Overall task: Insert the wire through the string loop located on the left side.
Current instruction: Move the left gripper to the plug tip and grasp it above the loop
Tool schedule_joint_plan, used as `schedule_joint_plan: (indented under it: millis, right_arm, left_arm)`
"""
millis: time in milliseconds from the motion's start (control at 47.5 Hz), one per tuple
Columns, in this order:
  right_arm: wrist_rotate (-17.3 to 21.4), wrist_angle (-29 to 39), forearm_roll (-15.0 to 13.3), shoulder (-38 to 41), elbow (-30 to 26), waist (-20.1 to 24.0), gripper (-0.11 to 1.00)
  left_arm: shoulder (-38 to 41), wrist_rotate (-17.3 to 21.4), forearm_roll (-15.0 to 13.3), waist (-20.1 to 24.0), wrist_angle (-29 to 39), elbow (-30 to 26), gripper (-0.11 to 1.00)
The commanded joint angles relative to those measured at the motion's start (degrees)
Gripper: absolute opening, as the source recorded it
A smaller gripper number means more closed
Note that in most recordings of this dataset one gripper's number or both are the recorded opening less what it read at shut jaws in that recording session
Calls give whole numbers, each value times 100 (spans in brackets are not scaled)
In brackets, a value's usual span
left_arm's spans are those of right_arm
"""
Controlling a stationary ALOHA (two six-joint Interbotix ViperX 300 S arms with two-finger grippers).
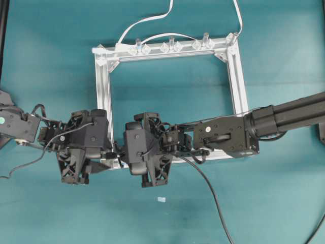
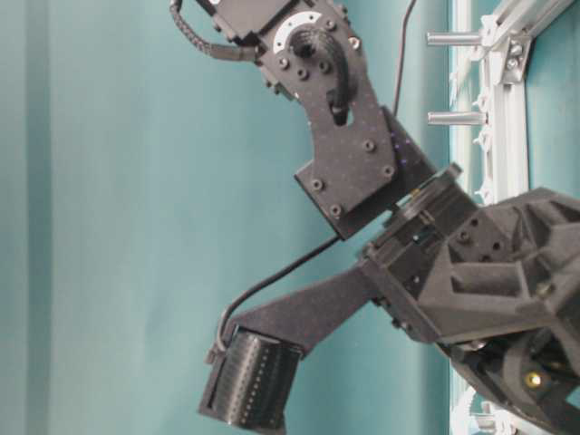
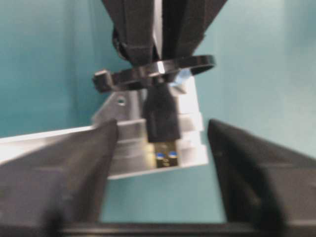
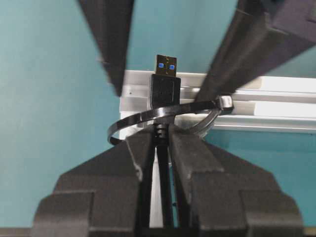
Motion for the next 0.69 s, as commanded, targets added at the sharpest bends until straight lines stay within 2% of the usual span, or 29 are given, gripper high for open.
schedule_joint_plan:
  millis: [0, 84, 126, 442, 674]
  right_arm:
    - [-18, -26, -18, -123, -88, 0, 11]
    - [-18, -26, -18, -123, -53, 0, 11]
    - [-18, -18, -18, -132, -26, 0, 11]
    - [-44, -35, -26, -123, 9, 0, 11]
    - [-18, -18, -308, -132, 9, 0, 11]
  left_arm:
    - [-70, -53, 0, -26, -44, -123, 50]
    - [-97, -35, 9, -26, -62, -141, 25]
    - [-105, -35, 9, -26, -88, -141, 19]
    - [-79, -44, 0, -35, -149, -141, 20]
    - [-79, -53, 0, -35, -149, -149, 20]
